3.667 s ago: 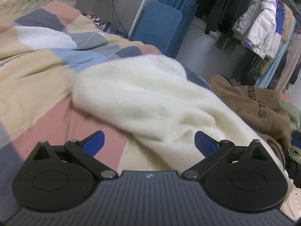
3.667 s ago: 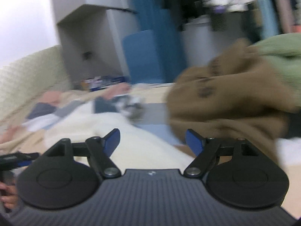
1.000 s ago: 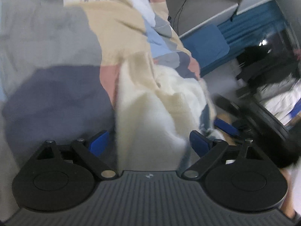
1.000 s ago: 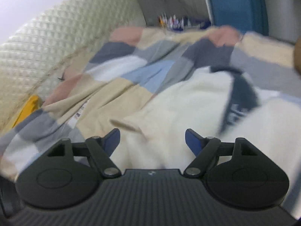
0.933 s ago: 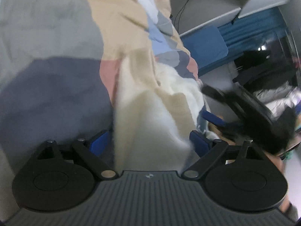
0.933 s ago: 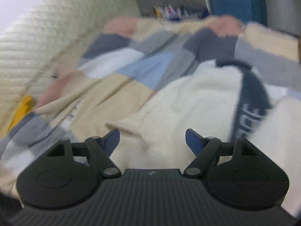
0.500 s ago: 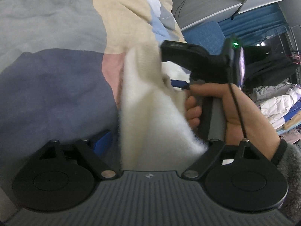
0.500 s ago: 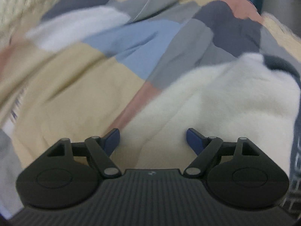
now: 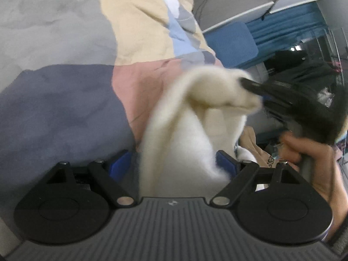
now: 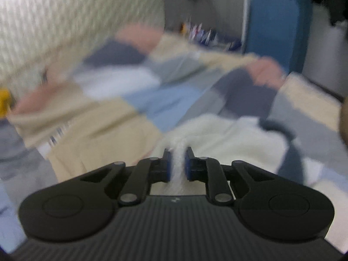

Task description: Fold large clothes

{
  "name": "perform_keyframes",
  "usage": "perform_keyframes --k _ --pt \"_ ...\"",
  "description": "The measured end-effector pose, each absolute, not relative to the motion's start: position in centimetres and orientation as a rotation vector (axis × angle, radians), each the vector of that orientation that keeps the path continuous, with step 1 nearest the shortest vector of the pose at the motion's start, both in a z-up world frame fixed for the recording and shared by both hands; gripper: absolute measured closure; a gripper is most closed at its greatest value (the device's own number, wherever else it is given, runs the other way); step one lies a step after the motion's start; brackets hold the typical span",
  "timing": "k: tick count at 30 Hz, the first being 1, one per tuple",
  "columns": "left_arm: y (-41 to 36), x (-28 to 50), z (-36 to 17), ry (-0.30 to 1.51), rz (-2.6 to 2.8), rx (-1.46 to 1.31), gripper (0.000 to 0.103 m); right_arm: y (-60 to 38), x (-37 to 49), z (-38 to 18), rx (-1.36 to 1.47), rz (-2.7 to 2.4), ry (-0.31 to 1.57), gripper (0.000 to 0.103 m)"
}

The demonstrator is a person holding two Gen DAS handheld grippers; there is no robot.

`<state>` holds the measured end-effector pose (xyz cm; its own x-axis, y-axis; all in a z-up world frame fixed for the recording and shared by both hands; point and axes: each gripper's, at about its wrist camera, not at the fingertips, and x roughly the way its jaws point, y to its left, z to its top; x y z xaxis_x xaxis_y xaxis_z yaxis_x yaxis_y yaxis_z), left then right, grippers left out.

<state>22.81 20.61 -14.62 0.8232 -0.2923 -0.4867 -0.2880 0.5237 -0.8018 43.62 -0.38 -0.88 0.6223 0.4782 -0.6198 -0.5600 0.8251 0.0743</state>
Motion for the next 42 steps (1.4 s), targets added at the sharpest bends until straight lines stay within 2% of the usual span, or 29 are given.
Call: perform_keyframes --k 7,12,16,20,28,33,36,37,38,40,42 --pt "17.7 22.0 -11.5 0.597 -0.104 -0.878 0.015 -10.6 39.0 5.2 0.025 0.518 0.534 0.088" --pt "14.1 21.5 -10.8 0.593 -0.241 -0.8 0.015 -19.8 34.9 6.2 0.176 0.472 0.461 0.089" --pt "11.1 20.9 -9.4 0.52 -0.299 -0.681 0.015 -27.0 31.3 5.8 0.332 0.416 0.399 0.089" --pt "7.4 20.0 -8.7 0.504 -0.374 -0.57 0.015 -32.2 28.8 3.0 0.426 0.351 0.398 0.089" --pt "0.9 18.9 -9.6 0.522 -0.324 -0.323 0.015 -37.1 31.2 -7.7 0.711 0.269 0.729 0.088" --pt "0.1 17.9 -9.4 0.535 -0.293 -0.297 0.015 -36.9 33.0 -9.9 0.805 0.285 0.791 0.085" --pt "0.5 16.6 -8.3 0.529 -0.263 -0.277 0.014 -37.4 33.0 -10.1 0.838 0.319 0.788 0.077" --pt "0.2 16.5 -8.1 0.524 -0.247 -0.254 0.014 -37.6 33.0 -9.9 0.854 0.33 0.789 0.065" --pt "0.0 15.4 -7.7 0.521 -0.233 -0.235 0.014 -37.7 33.1 -9.8 0.868 0.337 0.786 0.042" --pt "-0.4 14.9 -7.5 0.512 -0.211 -0.2 0.014 -38.5 32.8 -9.6 0.912 0.349 0.756 0.019" --pt "-0.6 14.1 -7.3 0.494 -0.2 -0.186 0.014 -39.0 32.8 -9.5 0.979 0.369 0.726 0.019"
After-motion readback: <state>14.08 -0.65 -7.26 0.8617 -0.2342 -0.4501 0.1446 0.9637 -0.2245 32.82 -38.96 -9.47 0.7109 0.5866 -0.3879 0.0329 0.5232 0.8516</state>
